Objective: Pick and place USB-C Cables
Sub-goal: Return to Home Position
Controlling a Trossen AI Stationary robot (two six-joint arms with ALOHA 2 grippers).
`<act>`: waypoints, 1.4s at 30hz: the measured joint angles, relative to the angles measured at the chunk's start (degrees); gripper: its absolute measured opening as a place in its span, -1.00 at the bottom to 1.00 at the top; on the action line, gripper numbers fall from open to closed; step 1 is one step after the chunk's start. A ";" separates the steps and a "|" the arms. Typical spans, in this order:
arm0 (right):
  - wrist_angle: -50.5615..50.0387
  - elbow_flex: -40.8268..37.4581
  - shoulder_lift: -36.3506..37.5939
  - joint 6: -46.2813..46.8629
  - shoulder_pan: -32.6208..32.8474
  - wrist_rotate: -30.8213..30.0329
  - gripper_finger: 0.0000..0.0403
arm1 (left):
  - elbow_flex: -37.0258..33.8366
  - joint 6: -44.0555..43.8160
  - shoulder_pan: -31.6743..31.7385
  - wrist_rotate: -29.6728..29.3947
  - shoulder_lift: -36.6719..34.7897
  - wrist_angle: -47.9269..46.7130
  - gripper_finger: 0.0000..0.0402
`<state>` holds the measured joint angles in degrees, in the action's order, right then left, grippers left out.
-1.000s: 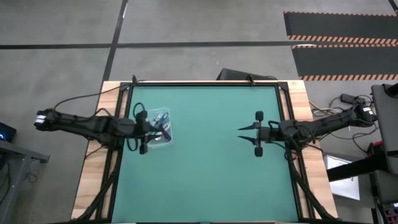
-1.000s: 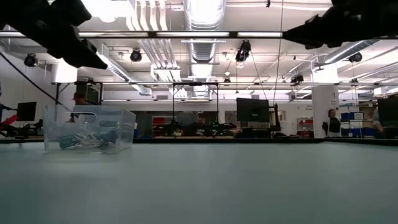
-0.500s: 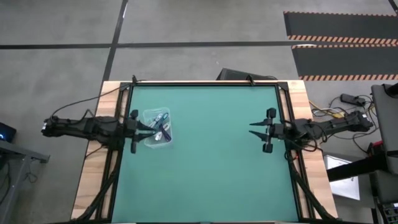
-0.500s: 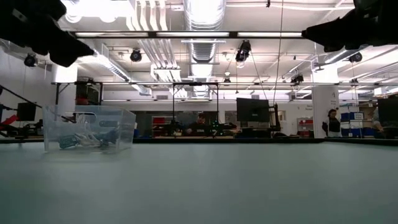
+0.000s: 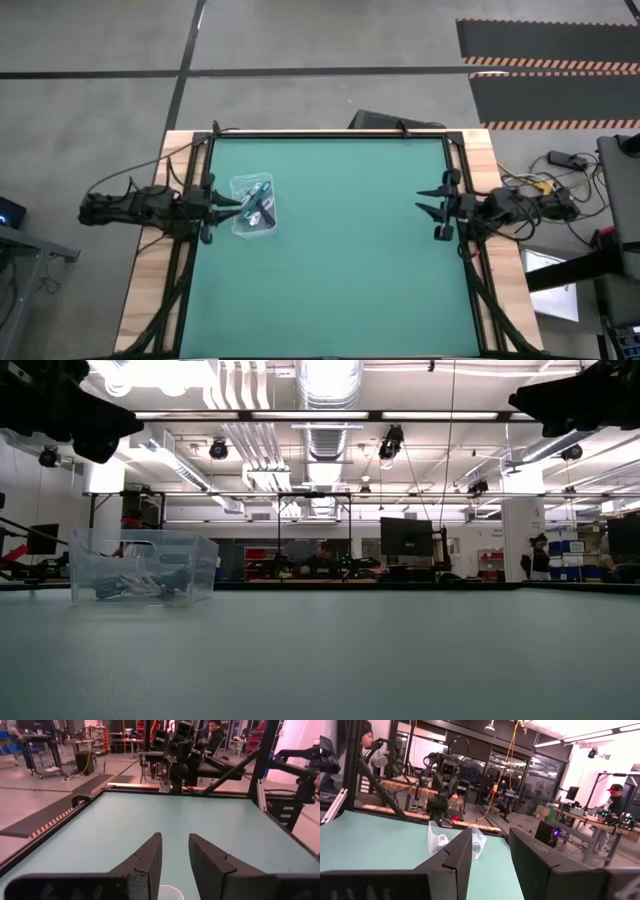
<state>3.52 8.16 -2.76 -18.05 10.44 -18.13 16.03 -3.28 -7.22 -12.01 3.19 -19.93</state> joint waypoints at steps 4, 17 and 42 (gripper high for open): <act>-2.46 0.03 2.69 -0.70 0.00 0.03 -0.40 | -2.32 0.93 0.02 0.00 -2.02 1.14 -0.60; -1.94 -1.47 2.62 -0.98 0.00 -0.39 -0.40 | -8.24 2.40 0.02 1.13 -2.22 8.94 -0.60; 3.18 -7.48 0.74 5.49 0.02 0.08 -0.53 | -15.54 6.77 0.02 1.22 -0.76 25.97 -0.60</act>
<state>6.70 0.69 -2.02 -12.57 10.46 -18.05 0.49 3.49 -7.20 -10.79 2.43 6.04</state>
